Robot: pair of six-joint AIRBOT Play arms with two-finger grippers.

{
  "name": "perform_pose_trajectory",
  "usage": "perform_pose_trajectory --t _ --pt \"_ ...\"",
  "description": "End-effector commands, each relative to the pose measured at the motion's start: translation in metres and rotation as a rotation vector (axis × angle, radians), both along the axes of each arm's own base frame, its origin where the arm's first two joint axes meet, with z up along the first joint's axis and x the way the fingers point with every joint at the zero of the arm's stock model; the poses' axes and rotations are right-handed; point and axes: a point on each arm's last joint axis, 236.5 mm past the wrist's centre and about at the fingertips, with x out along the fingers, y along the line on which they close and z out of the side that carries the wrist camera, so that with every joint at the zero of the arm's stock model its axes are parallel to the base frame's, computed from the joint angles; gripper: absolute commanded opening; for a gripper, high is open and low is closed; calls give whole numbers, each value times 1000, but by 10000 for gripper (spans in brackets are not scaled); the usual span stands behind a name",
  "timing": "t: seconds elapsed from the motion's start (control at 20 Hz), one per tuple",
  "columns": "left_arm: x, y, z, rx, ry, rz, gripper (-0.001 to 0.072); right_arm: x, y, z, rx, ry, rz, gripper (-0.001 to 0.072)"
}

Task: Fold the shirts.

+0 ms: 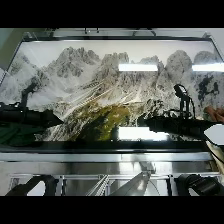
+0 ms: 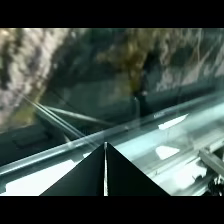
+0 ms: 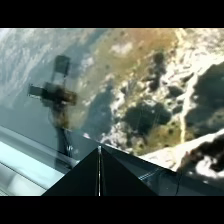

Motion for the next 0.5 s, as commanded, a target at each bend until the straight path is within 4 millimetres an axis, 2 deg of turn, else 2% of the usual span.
perform_pose_trajectory --t 0.0,0.1,0.15,0.2,0.25,0.3,0.35,0.45 --pt "-12 -21 -17 -23 91 -81 1 0 0 0 0 1 1 24" --pt "-14 -15 -16 -32 123 -63 -4 0 0 0 0 1 1 25" --pt "-11 -5 -11 -23 116 -45 -5 0 0 0 0 1 1 24" --pt "-6 16 -5 24 93 -12 -5 0 0 0 0 1 1 24" --pt "0 44 1 104 61 41 -5 0 0 0 0 1 1 25" --pt "4 86 8 222 20 117 -3 0 0 0 0 1 1 24" --pt "4 131 17 348 -14 203 94 0 0 0 0 1 1 25" --pt "-12 224 38 590 -67 423 589 0 0 0 0 1 0 24"
